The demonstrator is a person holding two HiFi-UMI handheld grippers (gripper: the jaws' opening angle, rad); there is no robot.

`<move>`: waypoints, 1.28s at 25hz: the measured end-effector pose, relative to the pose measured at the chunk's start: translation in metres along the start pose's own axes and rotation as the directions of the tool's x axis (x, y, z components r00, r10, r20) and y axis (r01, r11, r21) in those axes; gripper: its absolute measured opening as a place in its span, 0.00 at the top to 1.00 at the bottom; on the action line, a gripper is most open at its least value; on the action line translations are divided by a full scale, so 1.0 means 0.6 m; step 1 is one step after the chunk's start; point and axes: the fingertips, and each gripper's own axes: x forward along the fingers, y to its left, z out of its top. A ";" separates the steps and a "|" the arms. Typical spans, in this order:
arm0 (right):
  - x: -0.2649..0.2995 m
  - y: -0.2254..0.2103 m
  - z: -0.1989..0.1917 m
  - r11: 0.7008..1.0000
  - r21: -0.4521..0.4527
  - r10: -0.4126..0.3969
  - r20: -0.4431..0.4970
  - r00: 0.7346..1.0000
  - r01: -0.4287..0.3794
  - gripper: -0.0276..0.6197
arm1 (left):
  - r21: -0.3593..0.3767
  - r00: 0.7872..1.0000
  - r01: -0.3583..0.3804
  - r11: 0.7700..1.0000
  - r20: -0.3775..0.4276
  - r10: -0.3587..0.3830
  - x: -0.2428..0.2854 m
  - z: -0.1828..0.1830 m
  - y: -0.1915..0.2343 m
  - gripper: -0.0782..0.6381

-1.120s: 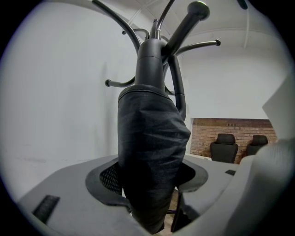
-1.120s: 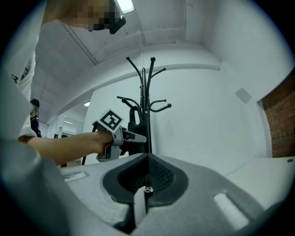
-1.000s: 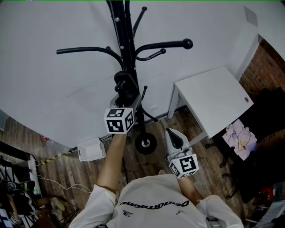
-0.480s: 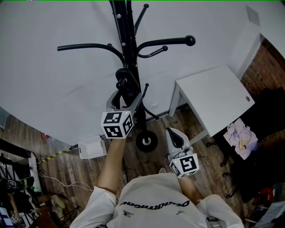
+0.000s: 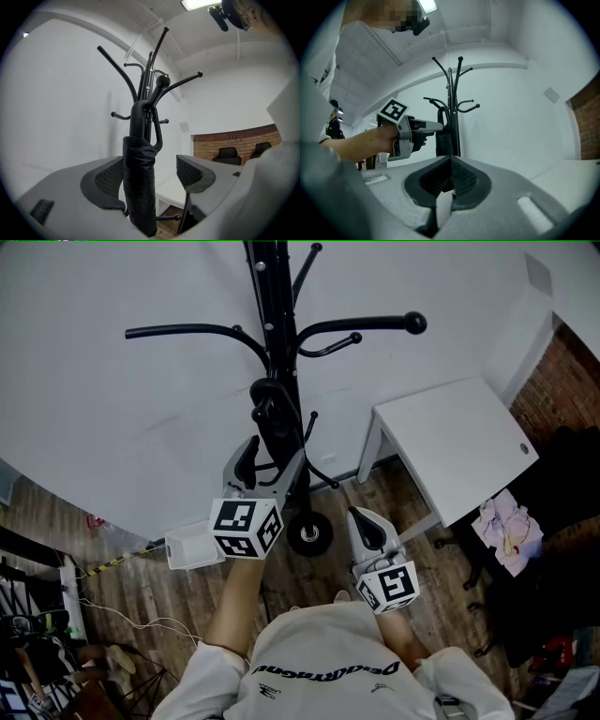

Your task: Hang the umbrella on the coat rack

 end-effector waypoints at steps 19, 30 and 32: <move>0.005 0.008 -0.003 1.000 0.007 0.008 -0.005 1.000 -0.008 0.96 | -0.005 0.995 -0.103 0.995 0.014 0.103 -0.106 -0.076 -0.036 0.64; 0.010 0.021 -0.008 0.999 0.011 0.036 -0.014 0.999 -0.035 0.96 | -0.049 0.992 -0.127 0.991 -0.007 0.127 -0.135 -0.133 -0.055 0.85; 0.011 0.024 -0.011 0.999 0.011 0.039 -0.018 0.999 -0.039 0.96 | -0.049 0.991 -0.134 0.990 -0.011 0.134 -0.138 -0.138 -0.058 0.88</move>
